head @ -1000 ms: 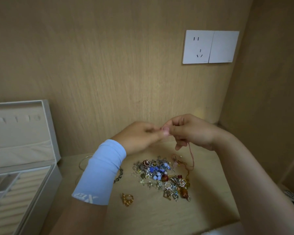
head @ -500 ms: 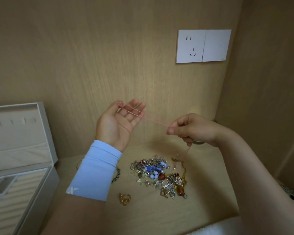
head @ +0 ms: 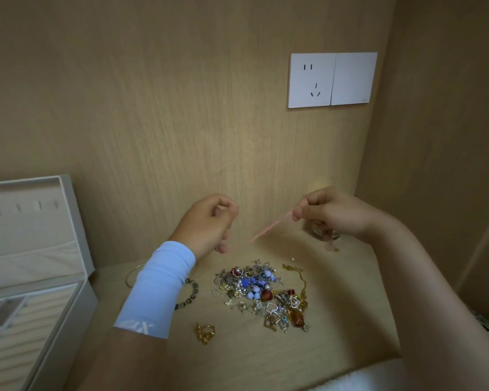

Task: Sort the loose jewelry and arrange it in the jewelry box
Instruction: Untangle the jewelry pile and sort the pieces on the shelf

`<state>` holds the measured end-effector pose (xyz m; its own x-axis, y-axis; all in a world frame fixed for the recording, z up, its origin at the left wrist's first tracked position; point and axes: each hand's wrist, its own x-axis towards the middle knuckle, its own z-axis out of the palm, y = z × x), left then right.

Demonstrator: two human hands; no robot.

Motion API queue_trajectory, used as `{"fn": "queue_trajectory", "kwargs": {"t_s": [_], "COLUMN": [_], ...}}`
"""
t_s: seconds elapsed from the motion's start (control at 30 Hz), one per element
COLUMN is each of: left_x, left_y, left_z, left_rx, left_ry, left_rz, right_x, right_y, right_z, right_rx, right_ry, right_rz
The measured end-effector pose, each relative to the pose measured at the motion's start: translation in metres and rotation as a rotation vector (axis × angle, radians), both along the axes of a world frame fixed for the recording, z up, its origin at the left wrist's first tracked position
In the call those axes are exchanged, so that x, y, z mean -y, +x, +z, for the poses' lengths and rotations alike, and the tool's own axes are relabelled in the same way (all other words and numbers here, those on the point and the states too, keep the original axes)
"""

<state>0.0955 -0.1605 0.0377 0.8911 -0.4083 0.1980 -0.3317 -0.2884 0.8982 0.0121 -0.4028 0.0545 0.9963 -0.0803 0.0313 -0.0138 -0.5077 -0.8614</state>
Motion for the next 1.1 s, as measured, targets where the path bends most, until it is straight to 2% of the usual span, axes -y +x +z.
{"fn": "queue_trajectory", "kwargs": {"t_s": [0.07, 0.17, 0.27, 0.37, 0.43, 0.53, 0.63, 0.73, 0.9, 1.0, 1.1], "left_x": [0.007, 0.024, 0.032, 0.032, 0.036, 0.052, 0.064, 0.067, 0.073, 0.079, 0.084], "left_y": [-0.011, -0.026, -0.032, -0.029, -0.026, -0.025, -0.021, -0.014, 0.007, 0.019, 0.029], "left_z": [0.003, 0.008, 0.012, 0.022, 0.028, 0.037, 0.043, 0.043, 0.02, 0.0, -0.021], "left_rx": [-0.001, 0.061, 0.237, 0.152, 0.094, -0.043, -0.121, -0.181, -0.089, -0.051, 0.038], "left_ry": [0.121, 0.182, 0.123, -0.044, -0.075, -0.142, -0.157, -0.171, -0.005, 0.115, 0.256], "left_rz": [-0.119, -0.262, -0.215, -0.176, -0.198, -0.252, -0.262, -0.25, -0.073, -0.014, 0.01], "right_x": [-0.01, -0.025, -0.029, -0.019, -0.016, -0.015, -0.002, 0.019, 0.05, 0.056, 0.055], "right_y": [0.001, -0.002, -0.002, -0.001, -0.001, 0.003, 0.008, 0.004, -0.006, -0.001, 0.011], "right_z": [0.008, 0.02, 0.025, 0.02, 0.012, -0.004, -0.017, -0.021, -0.02, -0.03, -0.053], "right_rx": [0.087, 0.185, 0.231, 0.166, 0.044, -0.058, -0.082, -0.121, -0.191, -0.205, -0.201], "right_ry": [-0.005, -0.018, 0.016, 0.02, 0.07, 0.338, 0.448, 0.296, -0.07, -0.072, -0.16], "right_rz": [0.007, 0.082, 0.09, 0.049, 0.125, 0.377, 0.399, 0.24, 0.012, -0.103, -0.184]}}
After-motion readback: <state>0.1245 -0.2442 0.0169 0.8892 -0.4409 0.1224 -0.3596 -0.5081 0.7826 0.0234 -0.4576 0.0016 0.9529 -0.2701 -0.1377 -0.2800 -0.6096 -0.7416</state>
